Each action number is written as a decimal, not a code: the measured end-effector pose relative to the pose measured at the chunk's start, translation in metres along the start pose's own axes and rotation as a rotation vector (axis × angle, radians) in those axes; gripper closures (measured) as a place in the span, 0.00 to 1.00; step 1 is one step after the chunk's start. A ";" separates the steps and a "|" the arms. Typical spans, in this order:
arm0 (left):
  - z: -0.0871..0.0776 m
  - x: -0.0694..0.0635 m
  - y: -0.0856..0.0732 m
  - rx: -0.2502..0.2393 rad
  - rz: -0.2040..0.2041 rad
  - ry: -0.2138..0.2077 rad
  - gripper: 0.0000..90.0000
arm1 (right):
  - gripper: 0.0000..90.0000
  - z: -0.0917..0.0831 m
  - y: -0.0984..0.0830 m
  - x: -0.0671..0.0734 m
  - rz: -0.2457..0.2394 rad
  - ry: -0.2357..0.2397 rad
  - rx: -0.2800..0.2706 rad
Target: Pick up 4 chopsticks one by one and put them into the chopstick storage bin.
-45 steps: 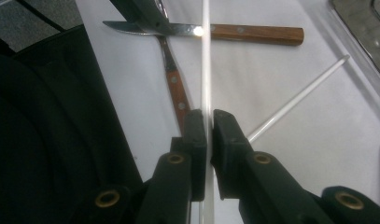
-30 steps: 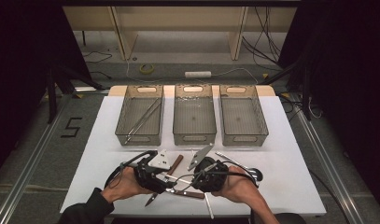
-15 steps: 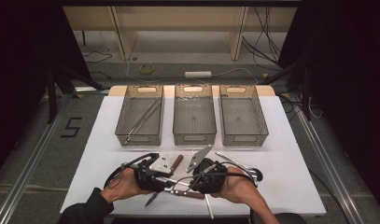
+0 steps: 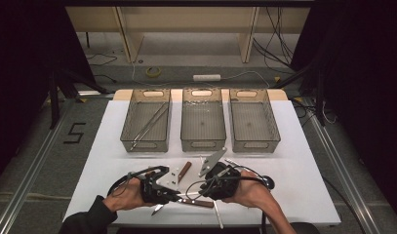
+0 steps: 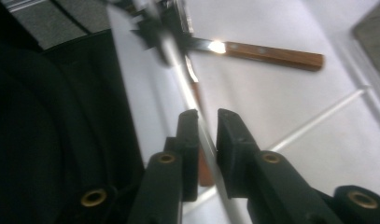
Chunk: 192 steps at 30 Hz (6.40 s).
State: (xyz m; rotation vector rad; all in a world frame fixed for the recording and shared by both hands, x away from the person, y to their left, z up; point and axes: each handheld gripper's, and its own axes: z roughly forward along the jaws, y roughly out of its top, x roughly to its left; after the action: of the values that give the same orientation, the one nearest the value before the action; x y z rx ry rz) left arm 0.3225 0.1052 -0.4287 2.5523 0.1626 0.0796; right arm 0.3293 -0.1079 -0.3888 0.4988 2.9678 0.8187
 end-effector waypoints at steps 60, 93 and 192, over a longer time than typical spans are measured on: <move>-0.080 0.140 -0.065 -0.195 -0.801 0.436 0.94 | 0.37 0.031 -0.049 -0.008 0.367 -0.307 -0.060; -0.068 0.223 -0.069 -0.154 -0.852 0.518 0.94 | 0.32 0.032 -0.052 -0.006 0.375 -0.267 -0.079; -0.059 0.029 -0.079 -0.403 -0.668 0.410 0.18 | 0.85 0.065 -0.032 -0.013 0.393 -0.239 0.207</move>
State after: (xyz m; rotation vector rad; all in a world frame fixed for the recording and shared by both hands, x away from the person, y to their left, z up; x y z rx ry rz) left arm 0.3377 0.2064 -0.4220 1.9409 1.0291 0.3355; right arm 0.3393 -0.1061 -0.4615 1.1291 2.7789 0.4247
